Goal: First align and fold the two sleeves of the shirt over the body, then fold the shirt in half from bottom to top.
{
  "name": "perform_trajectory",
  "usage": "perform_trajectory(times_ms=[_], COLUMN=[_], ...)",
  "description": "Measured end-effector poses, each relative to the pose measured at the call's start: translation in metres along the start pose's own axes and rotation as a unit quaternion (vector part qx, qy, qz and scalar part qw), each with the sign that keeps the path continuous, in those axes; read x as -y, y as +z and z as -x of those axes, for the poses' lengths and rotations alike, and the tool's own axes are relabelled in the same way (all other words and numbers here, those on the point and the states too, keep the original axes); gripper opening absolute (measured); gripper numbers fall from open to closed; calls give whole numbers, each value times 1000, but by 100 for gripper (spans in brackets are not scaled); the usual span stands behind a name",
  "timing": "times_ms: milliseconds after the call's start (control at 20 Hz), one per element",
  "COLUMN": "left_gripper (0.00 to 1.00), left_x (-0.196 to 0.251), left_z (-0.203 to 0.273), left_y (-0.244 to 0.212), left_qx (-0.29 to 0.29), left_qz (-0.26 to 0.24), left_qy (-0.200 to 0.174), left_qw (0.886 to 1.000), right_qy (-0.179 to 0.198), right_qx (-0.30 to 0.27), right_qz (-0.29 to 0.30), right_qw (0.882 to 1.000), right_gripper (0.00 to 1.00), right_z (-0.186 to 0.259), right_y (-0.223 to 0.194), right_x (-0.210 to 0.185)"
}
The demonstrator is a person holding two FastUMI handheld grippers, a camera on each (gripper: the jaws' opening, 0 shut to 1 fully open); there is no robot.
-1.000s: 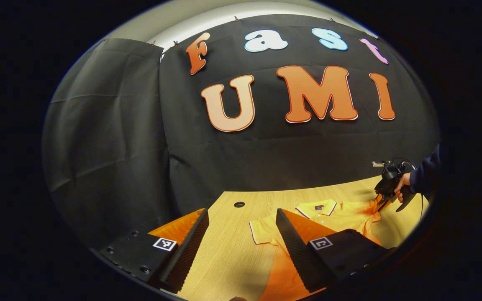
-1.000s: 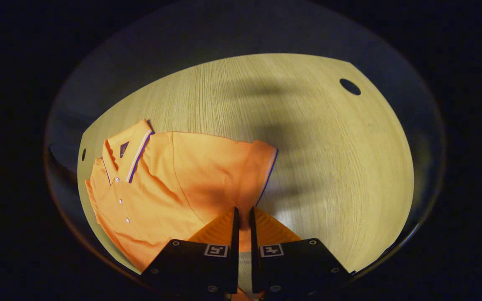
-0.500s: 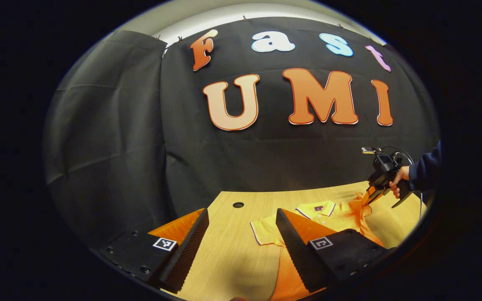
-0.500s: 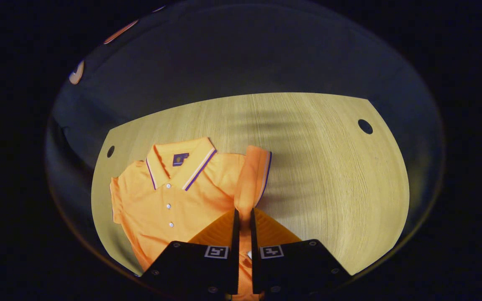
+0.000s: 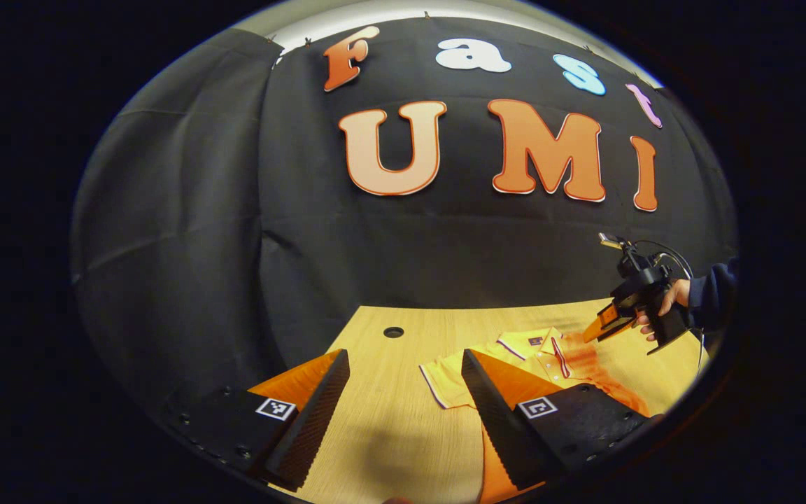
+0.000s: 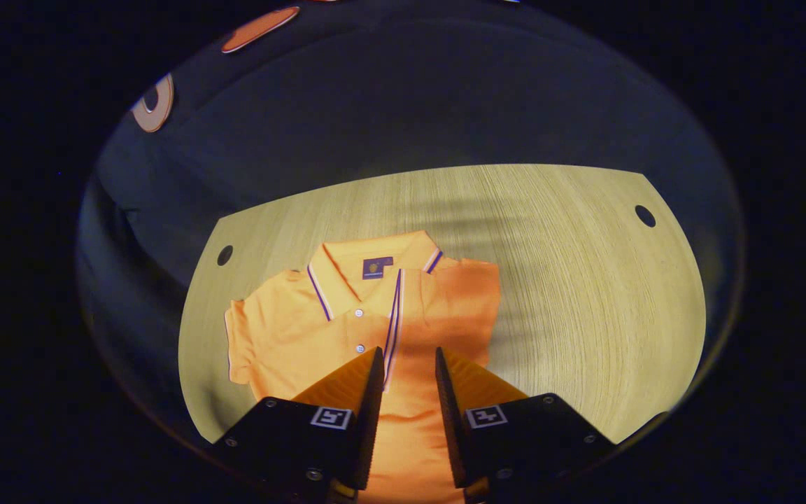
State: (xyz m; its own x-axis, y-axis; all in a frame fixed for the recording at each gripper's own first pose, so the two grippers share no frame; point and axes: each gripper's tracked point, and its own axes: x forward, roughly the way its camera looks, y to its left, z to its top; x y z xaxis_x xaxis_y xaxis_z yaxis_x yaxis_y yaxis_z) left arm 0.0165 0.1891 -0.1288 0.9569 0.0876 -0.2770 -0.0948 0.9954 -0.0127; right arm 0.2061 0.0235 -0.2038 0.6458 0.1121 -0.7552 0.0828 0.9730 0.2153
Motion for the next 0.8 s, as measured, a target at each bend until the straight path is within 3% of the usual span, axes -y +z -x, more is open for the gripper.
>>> perform_trajectory(times_ms=[50,150,300,450,650,800], left_gripper=[99,99,99,99,98,98], left_x=[3,8,14,22,43,59], left_z=[-10,-32,-72,-114,-149,-176], left_y=[-2,-13,-28,-45,-78,-109], left_qx=[-8,-32,-81,-135,-236,-312], left_qz=[4,11,28,36,23,40], left_qy=[-14,-38,-59,-71,-83,-86], left_qw=[1000,999,995,988,968,945], right_qy=[9,-2,-17,-46,-84,-111], right_qx=[7,30,82,136,195,224], right_qz=[4,7,13,25,23,28], right_qw=[1000,1000,996,989,977,968], right_gripper=[48,62,67,83,88,88], right_z=[7,25,60,102,158,200], right_y=[1,5,13,18,16,7], right_x=[-7,-7,-4,13,40,63])
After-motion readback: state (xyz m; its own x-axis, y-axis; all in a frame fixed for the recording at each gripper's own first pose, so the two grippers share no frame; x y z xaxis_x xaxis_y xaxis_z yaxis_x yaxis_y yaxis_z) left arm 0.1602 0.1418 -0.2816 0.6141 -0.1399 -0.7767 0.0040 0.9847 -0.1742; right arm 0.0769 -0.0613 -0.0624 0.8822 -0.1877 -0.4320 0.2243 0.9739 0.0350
